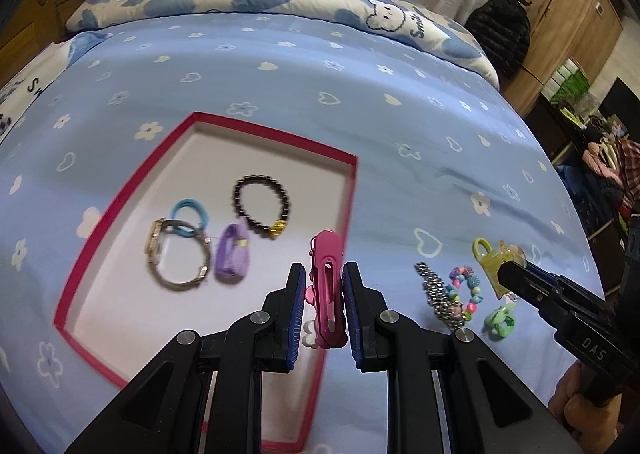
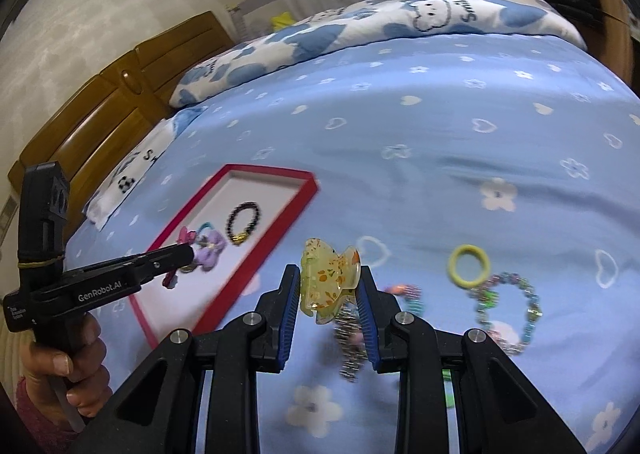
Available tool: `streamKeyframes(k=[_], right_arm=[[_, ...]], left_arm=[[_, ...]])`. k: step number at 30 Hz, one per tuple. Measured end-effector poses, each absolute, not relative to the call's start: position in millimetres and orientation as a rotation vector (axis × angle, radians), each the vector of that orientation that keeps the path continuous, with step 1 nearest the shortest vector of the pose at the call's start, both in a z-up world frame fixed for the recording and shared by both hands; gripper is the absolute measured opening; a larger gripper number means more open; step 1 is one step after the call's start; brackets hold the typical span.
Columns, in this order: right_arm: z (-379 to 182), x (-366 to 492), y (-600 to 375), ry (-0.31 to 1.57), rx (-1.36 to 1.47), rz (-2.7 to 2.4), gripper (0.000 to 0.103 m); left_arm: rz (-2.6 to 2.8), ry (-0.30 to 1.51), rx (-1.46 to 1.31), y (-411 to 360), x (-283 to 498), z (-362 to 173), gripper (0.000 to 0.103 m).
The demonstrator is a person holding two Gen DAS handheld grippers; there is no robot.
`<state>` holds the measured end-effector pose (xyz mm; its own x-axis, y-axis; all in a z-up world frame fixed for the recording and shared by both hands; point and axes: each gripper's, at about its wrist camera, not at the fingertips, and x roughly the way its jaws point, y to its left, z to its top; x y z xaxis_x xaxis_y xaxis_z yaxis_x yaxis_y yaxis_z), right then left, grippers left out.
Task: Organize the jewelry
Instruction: 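Carry the pink clip and yellow claw toward the tray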
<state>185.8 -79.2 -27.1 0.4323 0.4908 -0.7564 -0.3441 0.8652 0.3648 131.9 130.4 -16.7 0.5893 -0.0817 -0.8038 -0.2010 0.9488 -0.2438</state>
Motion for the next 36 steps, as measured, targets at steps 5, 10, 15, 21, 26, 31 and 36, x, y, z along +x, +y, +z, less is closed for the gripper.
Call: streamKeyframes(k=[5,10,15,21,26,31,36], right_arm=[[-21.1,184.1,-48.0,0.991,0.144,0.587,0.028],[-19.7,182.4,-18.3,0.991,0.127,0.643,0.028],[-19.7,179.6,9.9,0.993,0.108,0.696,0.028],[-28.6,180.4,37.8,1.019,0.1,0.736,0.028],[-43.2,181.0,58.9,1.055,0.094,0.754,0.028],[-54.4,180.3,75.2,1.08,0.071,0.77,0.028],[-66.3,184.3,84.9,1.113,0.05,0.775,0.028]], left_arm=[[0.105,0.935,-0.346,149.4,118.0,-15.3,0.018],[0.142,0.926,-0.356,167.9,106.2,-14.1,0.018],[0.192,0.924,-0.372,188.4,94.8,-16.6,0.018],[0.232,0.933,-0.397,205.8,91.6,-23.8,0.018],[0.25,0.959,-0.399,214.1,99.6,-36.2,0.018],[0.262,0.983,-0.394,220.8,107.3,-47.4,0.018],[0.276,0.998,-0.386,224.8,112.7,-56.7,0.018]])
